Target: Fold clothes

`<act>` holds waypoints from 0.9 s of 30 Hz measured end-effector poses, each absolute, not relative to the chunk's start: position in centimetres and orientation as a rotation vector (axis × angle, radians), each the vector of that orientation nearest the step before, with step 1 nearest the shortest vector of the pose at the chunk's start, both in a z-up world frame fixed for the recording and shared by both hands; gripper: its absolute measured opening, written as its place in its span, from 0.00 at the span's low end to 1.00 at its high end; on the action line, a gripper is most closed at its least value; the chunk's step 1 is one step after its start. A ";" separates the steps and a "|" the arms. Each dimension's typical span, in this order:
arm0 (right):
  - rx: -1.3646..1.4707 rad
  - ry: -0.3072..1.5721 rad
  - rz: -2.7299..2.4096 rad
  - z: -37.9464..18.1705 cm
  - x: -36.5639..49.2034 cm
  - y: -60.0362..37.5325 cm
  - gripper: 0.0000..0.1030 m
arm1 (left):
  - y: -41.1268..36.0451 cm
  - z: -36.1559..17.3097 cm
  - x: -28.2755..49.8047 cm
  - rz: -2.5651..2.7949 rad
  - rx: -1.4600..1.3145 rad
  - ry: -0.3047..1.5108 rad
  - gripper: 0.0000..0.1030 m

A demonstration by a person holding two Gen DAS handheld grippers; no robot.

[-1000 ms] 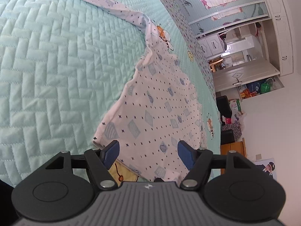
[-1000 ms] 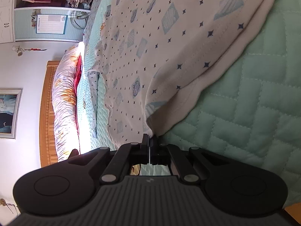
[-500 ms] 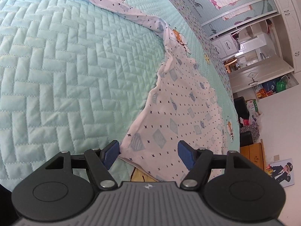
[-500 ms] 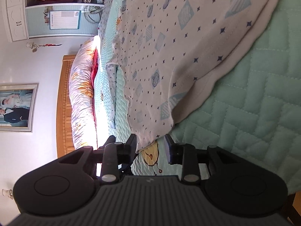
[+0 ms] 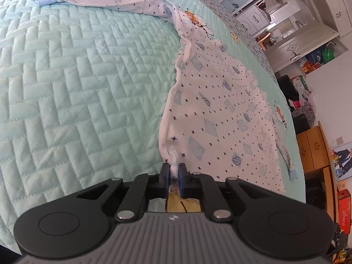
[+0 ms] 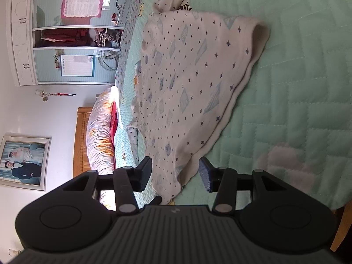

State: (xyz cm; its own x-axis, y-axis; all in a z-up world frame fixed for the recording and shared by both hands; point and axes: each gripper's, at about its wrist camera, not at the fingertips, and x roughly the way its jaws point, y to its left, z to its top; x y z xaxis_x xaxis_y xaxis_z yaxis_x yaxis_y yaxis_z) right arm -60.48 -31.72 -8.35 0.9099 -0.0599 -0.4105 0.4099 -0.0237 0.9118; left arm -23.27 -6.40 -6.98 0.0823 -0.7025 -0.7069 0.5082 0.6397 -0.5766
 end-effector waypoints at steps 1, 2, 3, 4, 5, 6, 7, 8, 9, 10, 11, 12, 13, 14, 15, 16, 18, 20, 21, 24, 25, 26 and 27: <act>1.542 0.289 -0.387 -8.3 -60.4 -31.8 0.48 | -6.2 -6.7 -23.0 -0.900 -0.186 1.163 0.07; 1.515 0.301 -0.393 -8.2 -60.3 -31.8 0.48 | -6.0 -6.5 -22.7 -0.887 -0.174 1.148 0.08; 1.488 0.313 -0.399 -8.1 -60.2 -31.8 0.48 | -5.8 -6.5 -22.2 -0.881 -0.178 1.144 0.08; 1.461 0.326 -0.406 -7.9 -60.1 -31.9 0.48 | -5.7 -6.4 -21.9 -0.874 -0.174 1.139 0.08; 1.453 0.327 -0.408 -8.0 -60.2 -32.0 0.48 | -5.7 -6.4 -21.7 -0.868 -0.167 1.134 0.08; 1.446 0.327 -0.410 -8.1 -60.3 -32.1 0.48 | -5.7 -6.4 -21.4 -0.861 -0.160 1.128 0.08; 1.446 0.323 -0.416 -8.2 -60.4 -32.2 0.48 | -5.7 -6.4 -21.3 -0.862 -0.158 1.132 0.08; 1.452 0.317 -0.422 -8.3 -60.7 -32.4 0.48 | -5.9 -6.6 -21.3 -0.863 -0.153 1.140 0.08; 1.459 0.311 -0.428 -8.5 -61.1 -32.6 0.48 | -6.1 -6.7 -21.4 -0.865 -0.140 1.144 0.08; 1.467 0.302 -0.433 -8.6 -61.3 -32.8 0.48 | -6.2 -6.9 -21.5 -0.869 -0.136 1.147 0.08; 1.476 0.292 -0.437 -8.6 -61.6 -33.0 0.48 | -6.2 -7.0 -21.7 -0.873 -0.135 1.149 0.08; 1.485 0.276 -0.438 -8.7 -61.9 -33.1 0.49 | -6.2 -7.2 -21.7 -0.871 -0.142 1.150 0.08; 1.494 0.260 -0.437 -8.7 -62.3 -33.3 0.49 | -6.1 -7.3 -21.7 -0.868 -0.151 1.151 0.08; 1.502 0.243 -0.437 -8.7 -62.6 -33.5 0.49 | -6.0 -7.4 -21.7 -0.866 -0.160 1.152 0.08; 1.521 0.221 -0.424 -8.8 -62.8 -33.6 0.50 | -5.9 -7.5 -21.7 -0.865 -0.163 1.151 0.09; 1.525 0.220 -0.430 -8.9 -62.8 -33.7 0.50 | -5.9 -7.5 -21.7 -0.865 -0.166 1.150 0.09; 1.528 0.223 -0.446 -8.9 -62.6 -33.9 0.50 | -5.9 -7.6 -21.7 -0.863 -0.169 1.149 0.10; 1.530 0.226 -0.463 -9.0 -62.5 -34.2 0.50 | -5.8 -7.6 -21.8 -0.860 -0.173 1.150 0.10; 1.532 0.227 -0.471 -9.0 -62.4 -34.3 0.51 | -5.8 -7.6 -21.8 -0.859 -0.171 1.149 0.10; 1.536 0.232 -0.495 -9.1 -62.2 -34.6 0.51 | -6.1 -7.5 -21.9 -0.858 -0.149 1.143 0.10; 1.537 0.233 -0.503 -9.2 -62.2 -34.8 0.52 | -6.1 -7.4 -22.0 -0.856 -0.142 1.142 0.10; 1.539 0.234 -0.511 -9.2 -62.1 -34.9 0.52 | -6.2 -7.4 -22.0 -0.853 -0.138 1.142 0.10; 1.540 0.236 -0.519 -9.2 -62.0 -35.0 0.52 | -6.3 -7.4 -22.0 -0.851 -0.136 1.143 0.10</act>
